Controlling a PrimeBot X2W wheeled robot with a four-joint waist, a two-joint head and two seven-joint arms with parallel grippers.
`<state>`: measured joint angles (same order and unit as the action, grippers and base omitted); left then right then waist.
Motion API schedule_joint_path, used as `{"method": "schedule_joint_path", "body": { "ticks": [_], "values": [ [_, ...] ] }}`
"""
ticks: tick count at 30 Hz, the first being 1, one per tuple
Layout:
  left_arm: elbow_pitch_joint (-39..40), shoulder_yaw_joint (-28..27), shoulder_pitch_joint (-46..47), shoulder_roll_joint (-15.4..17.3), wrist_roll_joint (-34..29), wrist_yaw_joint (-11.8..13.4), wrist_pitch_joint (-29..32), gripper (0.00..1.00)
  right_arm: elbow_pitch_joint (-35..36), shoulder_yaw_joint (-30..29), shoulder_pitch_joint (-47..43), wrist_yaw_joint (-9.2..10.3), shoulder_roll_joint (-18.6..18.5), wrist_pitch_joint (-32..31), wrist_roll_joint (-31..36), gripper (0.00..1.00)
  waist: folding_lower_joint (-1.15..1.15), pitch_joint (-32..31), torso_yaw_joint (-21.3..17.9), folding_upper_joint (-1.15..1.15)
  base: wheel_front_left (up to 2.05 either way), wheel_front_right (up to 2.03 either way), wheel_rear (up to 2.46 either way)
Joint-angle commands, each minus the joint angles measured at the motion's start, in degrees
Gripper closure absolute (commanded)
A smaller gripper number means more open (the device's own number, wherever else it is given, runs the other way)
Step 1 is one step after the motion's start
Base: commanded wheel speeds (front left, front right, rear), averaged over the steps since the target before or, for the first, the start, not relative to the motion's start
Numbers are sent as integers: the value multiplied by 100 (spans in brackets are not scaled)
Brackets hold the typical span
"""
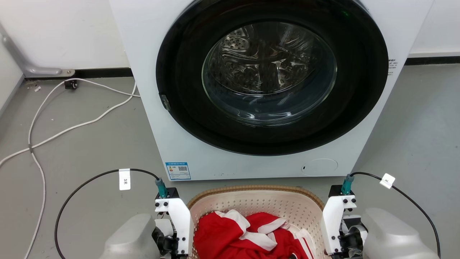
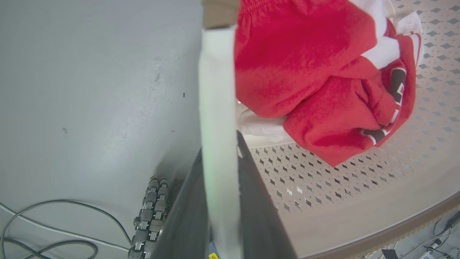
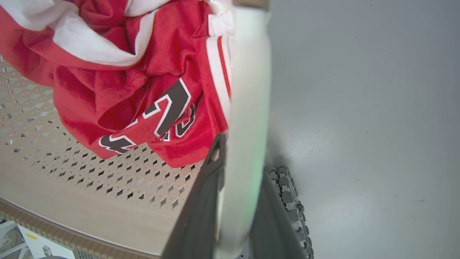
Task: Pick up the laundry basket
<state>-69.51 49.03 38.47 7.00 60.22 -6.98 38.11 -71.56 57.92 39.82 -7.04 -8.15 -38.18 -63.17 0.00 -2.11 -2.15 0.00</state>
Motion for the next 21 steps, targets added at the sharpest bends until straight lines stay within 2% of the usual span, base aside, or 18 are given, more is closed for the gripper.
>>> {"method": "schedule_joint_path", "body": {
  "ticks": [1, 21],
  "values": [
    [162, -2, 78, -261, 100, -90, -36, 100, 166, 1, -1, -83, 265, 42, -96, 100, 0, 3, -3, 0, 0, 0, 0],
    [125, 177, 159, -234, 296, -91, -122, 100, 185, 95, -18, -83, 244, 57, -243, 100, 0, 36, 10, 0, 0, 0, 0]
  ]
}}
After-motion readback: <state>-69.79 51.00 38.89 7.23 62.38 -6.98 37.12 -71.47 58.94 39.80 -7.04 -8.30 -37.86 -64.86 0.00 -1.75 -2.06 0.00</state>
